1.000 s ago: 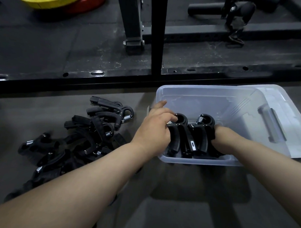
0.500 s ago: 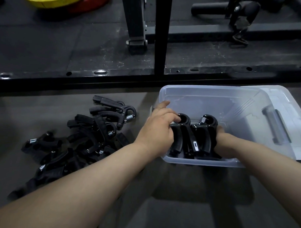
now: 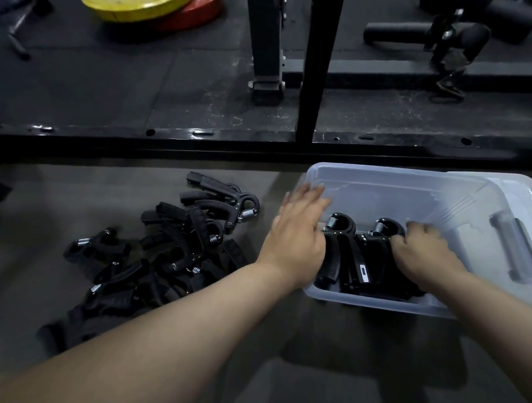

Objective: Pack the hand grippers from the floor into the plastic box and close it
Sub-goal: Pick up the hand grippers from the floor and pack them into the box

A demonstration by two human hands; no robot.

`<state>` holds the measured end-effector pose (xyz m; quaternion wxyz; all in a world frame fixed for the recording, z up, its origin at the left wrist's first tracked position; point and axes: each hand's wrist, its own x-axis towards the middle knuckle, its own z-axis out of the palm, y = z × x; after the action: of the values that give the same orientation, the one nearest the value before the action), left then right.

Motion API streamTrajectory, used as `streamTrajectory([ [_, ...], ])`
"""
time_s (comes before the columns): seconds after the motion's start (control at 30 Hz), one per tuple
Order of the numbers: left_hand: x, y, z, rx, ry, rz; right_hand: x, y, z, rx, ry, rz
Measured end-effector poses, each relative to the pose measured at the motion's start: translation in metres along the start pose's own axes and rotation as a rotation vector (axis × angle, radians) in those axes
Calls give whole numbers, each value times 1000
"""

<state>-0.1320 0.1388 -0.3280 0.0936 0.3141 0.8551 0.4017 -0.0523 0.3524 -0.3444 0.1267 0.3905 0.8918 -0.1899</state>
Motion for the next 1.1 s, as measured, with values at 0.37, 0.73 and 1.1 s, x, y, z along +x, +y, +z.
streamTrajectory([
  [0.37,-34,-37,-3,-52,-45,-112,-63,-140,13,83,95,-711],
  [0.73,-92,-78,-51,29,47,-417,-93,-156,30,-161,138,-603],
  [1.1,-154,-149,-78,573,28,-674,-79,-150,42,31,181,-602],
])
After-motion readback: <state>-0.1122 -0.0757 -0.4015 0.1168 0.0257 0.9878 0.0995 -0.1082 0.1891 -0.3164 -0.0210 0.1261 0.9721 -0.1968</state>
